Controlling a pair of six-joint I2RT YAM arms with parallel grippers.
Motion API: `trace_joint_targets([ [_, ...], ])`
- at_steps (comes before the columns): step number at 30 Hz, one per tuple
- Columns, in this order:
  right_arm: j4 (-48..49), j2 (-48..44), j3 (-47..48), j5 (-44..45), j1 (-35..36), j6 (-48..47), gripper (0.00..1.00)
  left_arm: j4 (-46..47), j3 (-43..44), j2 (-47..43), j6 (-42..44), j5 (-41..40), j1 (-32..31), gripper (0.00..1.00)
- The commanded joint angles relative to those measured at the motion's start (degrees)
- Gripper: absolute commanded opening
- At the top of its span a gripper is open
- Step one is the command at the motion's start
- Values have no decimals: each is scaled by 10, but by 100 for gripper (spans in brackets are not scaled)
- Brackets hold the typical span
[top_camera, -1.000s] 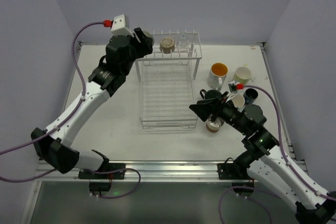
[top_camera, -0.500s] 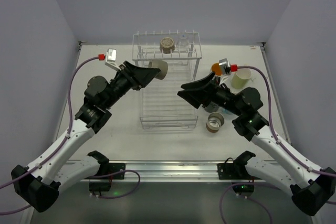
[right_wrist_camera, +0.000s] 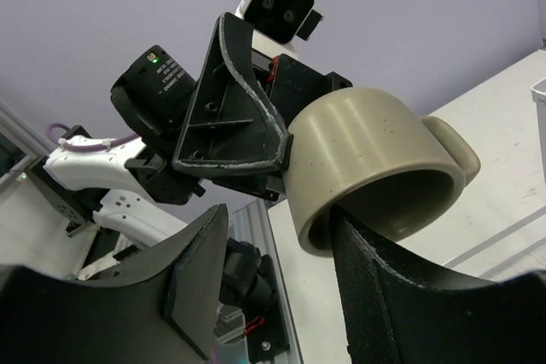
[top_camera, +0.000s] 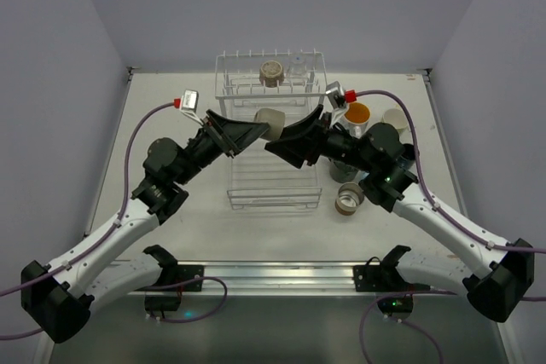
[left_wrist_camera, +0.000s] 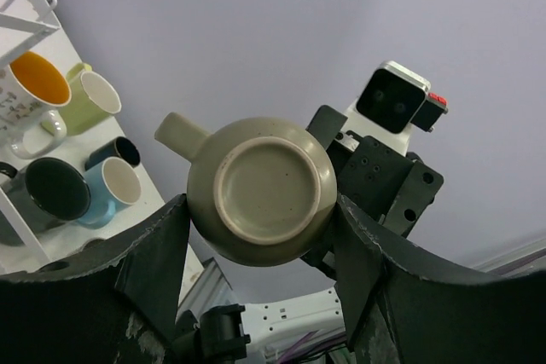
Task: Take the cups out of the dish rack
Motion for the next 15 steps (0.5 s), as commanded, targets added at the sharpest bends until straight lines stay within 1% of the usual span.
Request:
trace_joint_targets([
  [1,33,5,32,6,6,-18,53,82,-10,-6,-33,8,-11,24],
  [5,40,15,34,16,6,-21,53,89,-22,-13,-39,-5,-22,24],
  [7,56,25,34,13,8,-15,51,91,-25,-13,-40,-7,-34,24],
  [10,76,35,27,12,15,-4,32,99,-33,-13,-46,-11,-41,26],
  [11,78,35,25,11,17,-2,27,101,-37,-16,-47,-13,-41,30],
  [12,83,35,15,12,19,-1,17,102,-39,-18,-46,-14,-40,35],
  [13,95,33,7,13,19,1,12,102,-40,-21,-43,-16,-40,47],
  [14,100,29,0,14,19,3,7,101,-43,-26,-41,-20,-40,53],
  [15,103,27,-13,16,19,7,0,101,-44,-29,-38,-20,-40,68],
])
